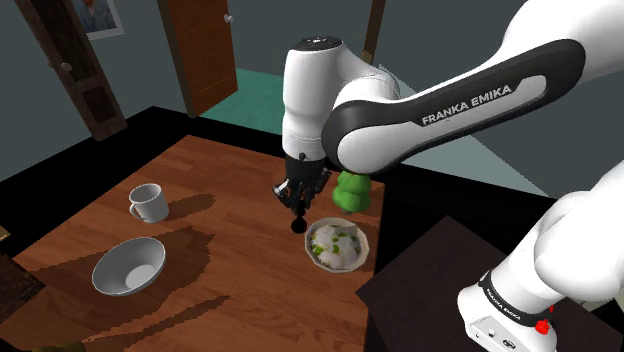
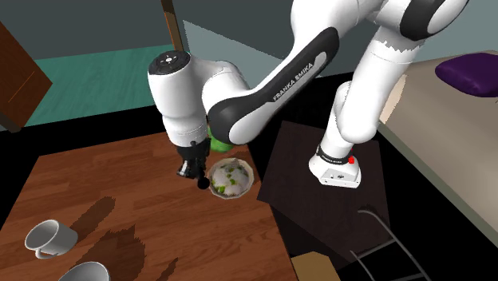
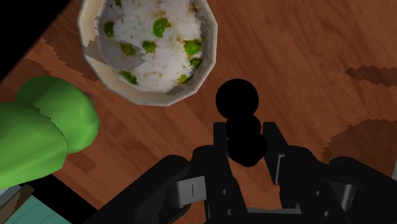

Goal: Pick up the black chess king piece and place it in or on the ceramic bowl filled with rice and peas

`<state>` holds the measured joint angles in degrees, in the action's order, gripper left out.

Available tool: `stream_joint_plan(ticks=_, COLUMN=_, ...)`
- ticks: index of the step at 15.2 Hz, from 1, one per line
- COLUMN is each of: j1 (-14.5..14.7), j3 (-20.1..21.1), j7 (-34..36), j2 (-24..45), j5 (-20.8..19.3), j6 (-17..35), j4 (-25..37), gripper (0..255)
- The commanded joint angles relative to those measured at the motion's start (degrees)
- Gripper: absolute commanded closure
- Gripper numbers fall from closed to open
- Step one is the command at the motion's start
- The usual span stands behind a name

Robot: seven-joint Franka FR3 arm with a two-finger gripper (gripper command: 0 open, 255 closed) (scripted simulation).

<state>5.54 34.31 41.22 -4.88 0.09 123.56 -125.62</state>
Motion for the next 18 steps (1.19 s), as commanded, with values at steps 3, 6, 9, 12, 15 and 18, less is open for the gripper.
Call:
stream_joint_plan(ticks=3, j1=-0.5, j3=-3.5, j7=-7.6, j2=-9.4, j5=5.6, j6=-0.4, j4=-7.7, gripper=255)
stream_joint_plan(ticks=6, j1=-0.1, j3=-6.9, j7=-12.5, j2=-15.8, j5=8.3, j6=-1.6, j4=-12.8, gripper=255)
stream_joint_plan(ticks=9, j1=0.2, j3=-9.1, j7=-15.5, j2=-19.6, j5=9.3, j6=-1.8, j4=-16.4, gripper=255)
stream_joint_plan(ticks=12, j1=0.2, j3=-8.6, j7=-15.2, j2=-18.5, j5=9.3, j6=0.8, j4=-17.9, gripper=255)
stream_joint_plan(ticks=15, j1=0.0, j3=-8.1, j7=-14.9, j2=-17.3, j5=9.1, j6=3.4, j4=-19.3, gripper=255)
stream_joint_plan(ticks=18, j1=-0.1, j3=-7.6, j7=-14.6, j2=-15.9, j5=8.9, j6=6.1, j4=-20.7, gripper=255)
